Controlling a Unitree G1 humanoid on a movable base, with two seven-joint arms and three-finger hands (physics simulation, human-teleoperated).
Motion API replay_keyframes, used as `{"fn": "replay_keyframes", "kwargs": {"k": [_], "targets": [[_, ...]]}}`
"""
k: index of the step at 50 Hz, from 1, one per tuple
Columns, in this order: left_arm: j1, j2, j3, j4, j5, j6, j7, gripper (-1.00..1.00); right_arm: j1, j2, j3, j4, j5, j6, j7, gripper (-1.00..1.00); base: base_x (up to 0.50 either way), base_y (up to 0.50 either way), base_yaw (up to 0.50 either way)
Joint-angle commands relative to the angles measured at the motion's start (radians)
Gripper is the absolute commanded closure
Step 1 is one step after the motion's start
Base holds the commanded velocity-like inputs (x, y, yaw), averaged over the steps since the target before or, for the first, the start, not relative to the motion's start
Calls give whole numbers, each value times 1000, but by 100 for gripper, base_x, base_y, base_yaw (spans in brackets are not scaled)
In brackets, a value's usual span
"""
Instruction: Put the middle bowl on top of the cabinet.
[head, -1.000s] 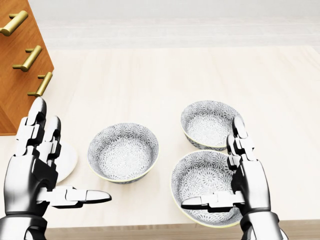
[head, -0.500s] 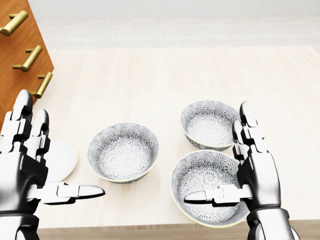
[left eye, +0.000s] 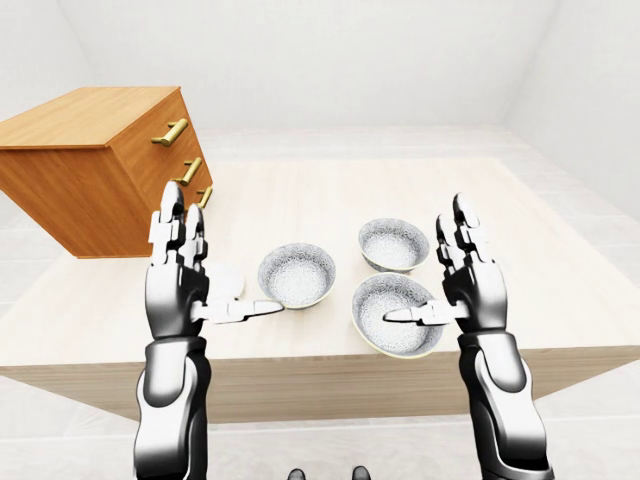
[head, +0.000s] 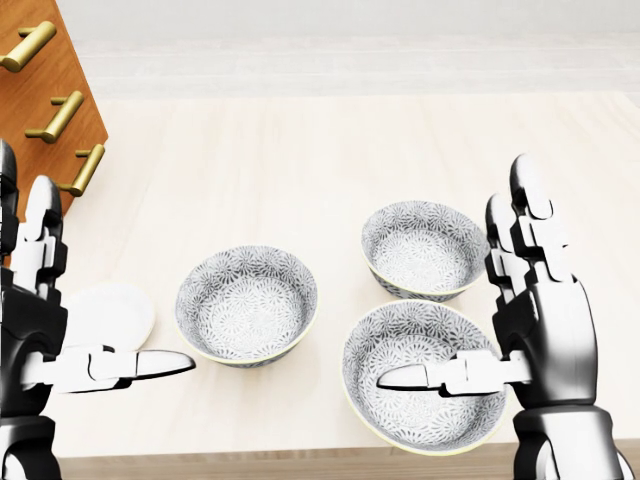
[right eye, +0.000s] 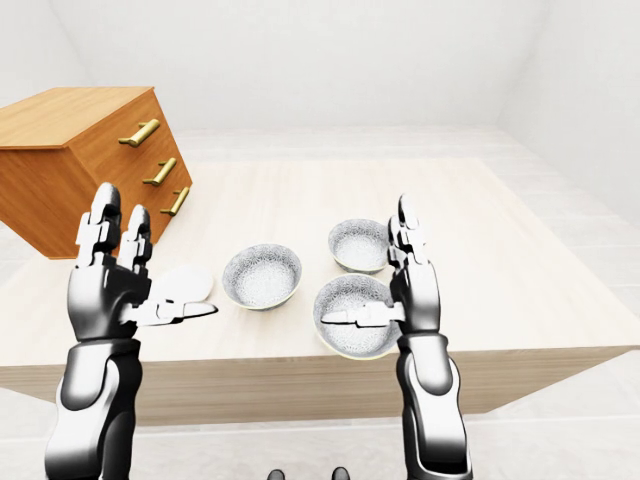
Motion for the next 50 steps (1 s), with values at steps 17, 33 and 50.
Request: {"fn": "replay_keyframes", "kwargs": {"k": [17, 33, 50], "targets": [[-44, 4, -12, -130, -39, 0, 13, -100, -28, -10, -32, -160, 47, 0, 3, -100, 0, 0, 0], [-70, 13, -14, -170, -14, 0, 4, -100, -38, -16, -48, -191, 50, 0, 6, -100, 0, 0, 0], [-86, 23, 5, -192, 2, 0, -3, -100, -66, -28, -68, -278, 56, 0, 19, -100, 0, 0, 0]]}}
